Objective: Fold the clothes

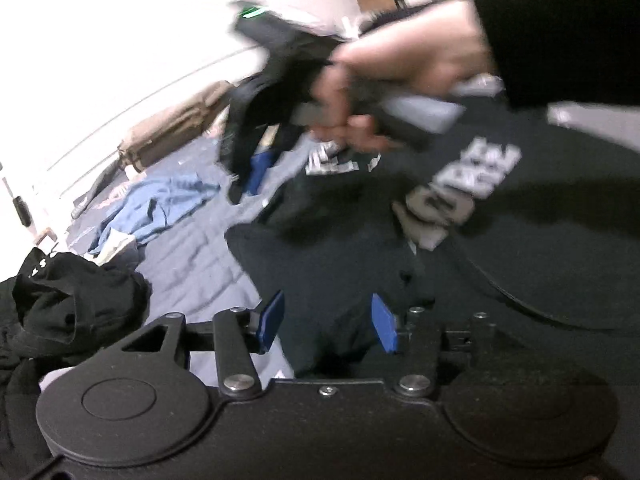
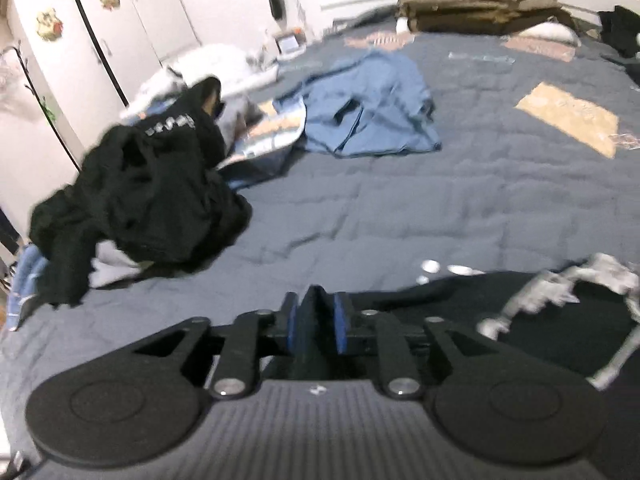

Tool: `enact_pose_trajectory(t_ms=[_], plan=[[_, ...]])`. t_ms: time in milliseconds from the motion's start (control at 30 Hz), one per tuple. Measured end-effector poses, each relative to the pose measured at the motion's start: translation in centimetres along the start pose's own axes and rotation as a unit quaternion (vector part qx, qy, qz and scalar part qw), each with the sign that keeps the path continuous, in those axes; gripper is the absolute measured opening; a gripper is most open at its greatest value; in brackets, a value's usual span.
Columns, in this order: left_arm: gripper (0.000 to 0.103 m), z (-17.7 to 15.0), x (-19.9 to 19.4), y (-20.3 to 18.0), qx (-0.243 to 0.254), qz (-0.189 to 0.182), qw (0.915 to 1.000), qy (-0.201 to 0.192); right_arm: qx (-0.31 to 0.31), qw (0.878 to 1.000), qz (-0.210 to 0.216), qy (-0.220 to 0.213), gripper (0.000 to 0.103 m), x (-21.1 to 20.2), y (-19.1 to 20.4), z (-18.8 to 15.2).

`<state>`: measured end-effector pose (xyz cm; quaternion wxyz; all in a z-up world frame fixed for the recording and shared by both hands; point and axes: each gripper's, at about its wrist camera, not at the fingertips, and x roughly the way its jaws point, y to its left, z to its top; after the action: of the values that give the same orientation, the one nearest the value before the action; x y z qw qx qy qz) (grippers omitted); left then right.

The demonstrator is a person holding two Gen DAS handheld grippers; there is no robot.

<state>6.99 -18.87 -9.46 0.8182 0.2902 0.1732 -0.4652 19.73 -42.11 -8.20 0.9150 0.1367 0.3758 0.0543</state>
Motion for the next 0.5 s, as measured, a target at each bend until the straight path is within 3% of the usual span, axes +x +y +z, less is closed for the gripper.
enact_pose_trajectory(t_ms=[133,300,500], plan=[[0.048,0.0,0.8,-0.3,-0.019,-0.004,0.9998,0.000,0.016,1.000,-0.011,-0.007,0.043,-4.5,-1.8,-2.8],[0.046,0.2,1.9,-1.4,-0.026,-0.023,0.9994,0.003,0.058,0.997,-0.058,0.011,0.047,-6.0,-4.7,-6.9],[0.046,1.1,2.8,-2.4,-0.076,-0.032,0.9965,0.009,0.132,0.990,-0.046,0.017,0.047,-4.4,-6.7,-9.5]])
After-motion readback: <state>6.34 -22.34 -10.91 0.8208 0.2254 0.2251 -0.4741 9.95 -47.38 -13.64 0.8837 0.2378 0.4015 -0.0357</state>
